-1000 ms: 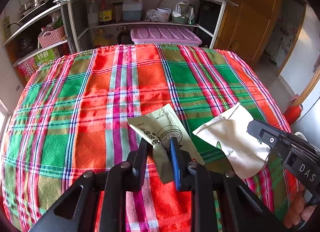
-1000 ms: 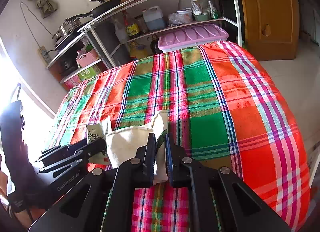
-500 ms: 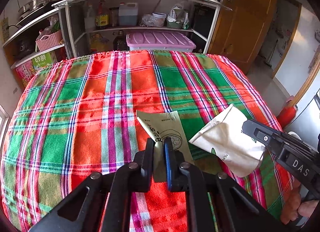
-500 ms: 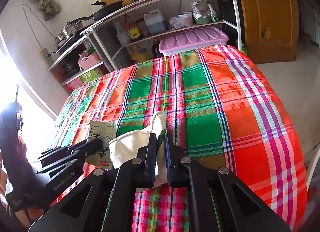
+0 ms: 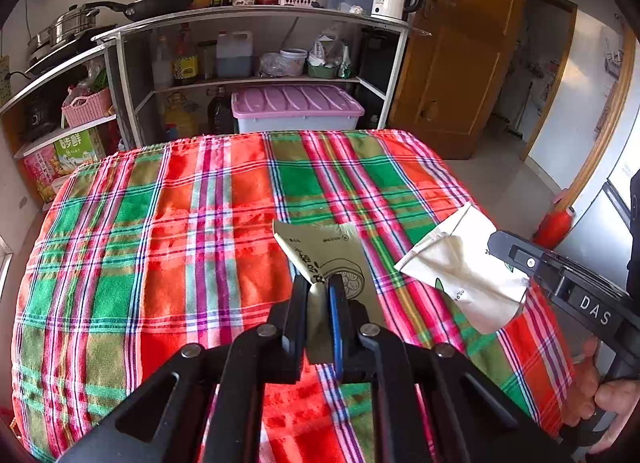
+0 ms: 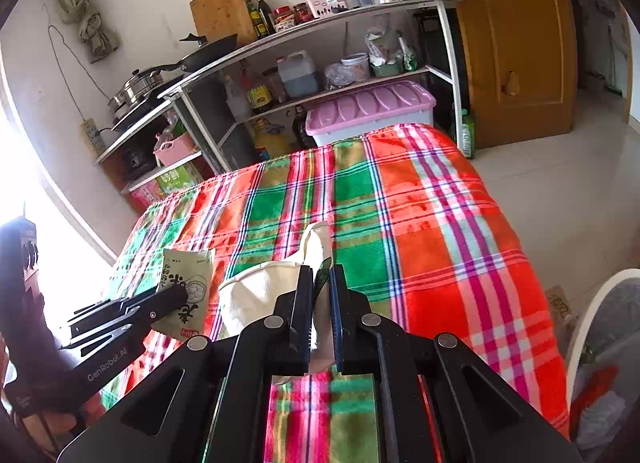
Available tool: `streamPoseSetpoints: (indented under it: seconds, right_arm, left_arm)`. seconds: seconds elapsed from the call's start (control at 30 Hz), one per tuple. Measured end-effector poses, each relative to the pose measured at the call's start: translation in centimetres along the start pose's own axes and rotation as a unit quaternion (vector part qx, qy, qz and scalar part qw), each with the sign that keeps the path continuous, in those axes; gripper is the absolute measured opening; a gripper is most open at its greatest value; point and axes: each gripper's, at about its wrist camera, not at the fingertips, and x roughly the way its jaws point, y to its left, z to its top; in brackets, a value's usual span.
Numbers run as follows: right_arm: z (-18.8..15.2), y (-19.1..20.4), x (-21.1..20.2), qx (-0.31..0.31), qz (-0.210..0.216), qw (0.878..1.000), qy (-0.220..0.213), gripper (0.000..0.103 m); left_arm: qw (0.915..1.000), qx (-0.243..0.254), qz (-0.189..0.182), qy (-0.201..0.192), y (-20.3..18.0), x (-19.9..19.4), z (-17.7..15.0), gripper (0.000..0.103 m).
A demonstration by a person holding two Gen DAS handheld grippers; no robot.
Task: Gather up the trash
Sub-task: 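Carry the white tissue and green packet over the bin and open both tools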
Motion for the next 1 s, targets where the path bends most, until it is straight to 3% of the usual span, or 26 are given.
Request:
streamPoseSetpoints:
  seconds: [0.53, 1.0]
  right_arm:
    - [-1.7, -7.3, -9.5, 0.052, -0.057, 0.995, -0.060, 0.008]
    - [-4.9, -17.2, -17.1, 0.124, -0.139, 0.979, -0.089, 0.008]
  left_arm:
    - [0.9954, 0.072, -0.060, -0.023, -10.1, -2.8, -0.4, 0.011]
    - [0.9794, 0.146, -0.140, 0.007, -22.6, -1.1, -2.0, 0.011]
